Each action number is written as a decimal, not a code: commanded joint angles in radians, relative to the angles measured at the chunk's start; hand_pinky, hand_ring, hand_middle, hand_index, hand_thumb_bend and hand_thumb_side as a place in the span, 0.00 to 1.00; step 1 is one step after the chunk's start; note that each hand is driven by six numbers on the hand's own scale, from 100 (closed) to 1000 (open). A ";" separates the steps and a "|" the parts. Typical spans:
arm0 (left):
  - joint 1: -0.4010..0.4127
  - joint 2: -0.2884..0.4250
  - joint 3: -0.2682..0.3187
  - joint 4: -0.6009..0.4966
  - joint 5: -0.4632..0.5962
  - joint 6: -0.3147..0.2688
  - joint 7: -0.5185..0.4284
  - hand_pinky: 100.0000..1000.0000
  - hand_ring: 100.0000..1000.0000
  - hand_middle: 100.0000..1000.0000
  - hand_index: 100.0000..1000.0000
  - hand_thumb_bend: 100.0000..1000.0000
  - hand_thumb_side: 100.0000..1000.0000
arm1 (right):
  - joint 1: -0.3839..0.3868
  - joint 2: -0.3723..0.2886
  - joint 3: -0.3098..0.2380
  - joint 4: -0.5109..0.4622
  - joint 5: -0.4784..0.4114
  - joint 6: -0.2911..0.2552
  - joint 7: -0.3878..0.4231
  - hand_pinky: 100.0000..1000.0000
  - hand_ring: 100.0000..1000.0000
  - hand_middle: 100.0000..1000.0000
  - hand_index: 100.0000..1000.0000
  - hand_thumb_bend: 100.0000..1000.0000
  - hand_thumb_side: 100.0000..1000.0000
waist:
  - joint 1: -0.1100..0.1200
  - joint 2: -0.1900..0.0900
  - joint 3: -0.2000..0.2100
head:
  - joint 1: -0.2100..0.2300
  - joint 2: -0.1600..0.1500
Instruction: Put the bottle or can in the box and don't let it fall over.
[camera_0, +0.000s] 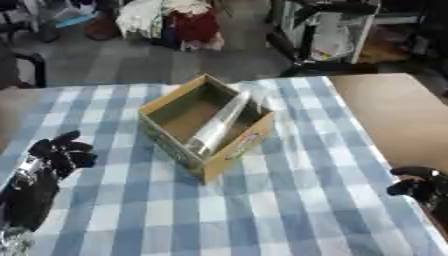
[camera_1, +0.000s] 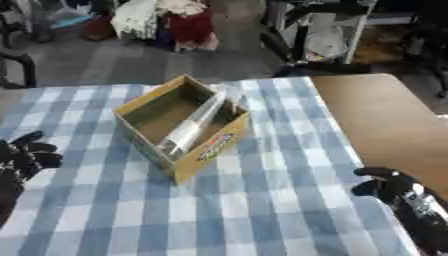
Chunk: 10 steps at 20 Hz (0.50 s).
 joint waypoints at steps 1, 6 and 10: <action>-0.011 0.004 0.008 -0.009 0.005 0.010 0.025 0.71 0.64 0.62 0.88 0.11 0.99 | -0.006 -0.011 -0.004 -0.011 -0.002 -0.002 -0.003 0.70 0.64 0.74 0.77 0.00 0.82 | 0.000 -0.007 0.001 | 0.004 0.002; -0.014 0.000 0.004 -0.002 0.000 0.019 0.031 0.71 0.64 0.62 0.88 0.11 0.99 | -0.007 -0.012 -0.005 -0.011 -0.003 -0.005 -0.005 0.70 0.64 0.74 0.77 0.00 0.82 | 0.000 -0.004 0.004 | 0.003 0.007; -0.014 -0.003 0.002 0.001 -0.002 0.019 0.030 0.71 0.63 0.61 0.87 0.11 1.00 | -0.004 -0.014 -0.006 -0.008 0.002 -0.005 -0.010 0.70 0.63 0.74 0.77 0.00 0.82 | 0.000 -0.002 0.006 | 0.003 0.013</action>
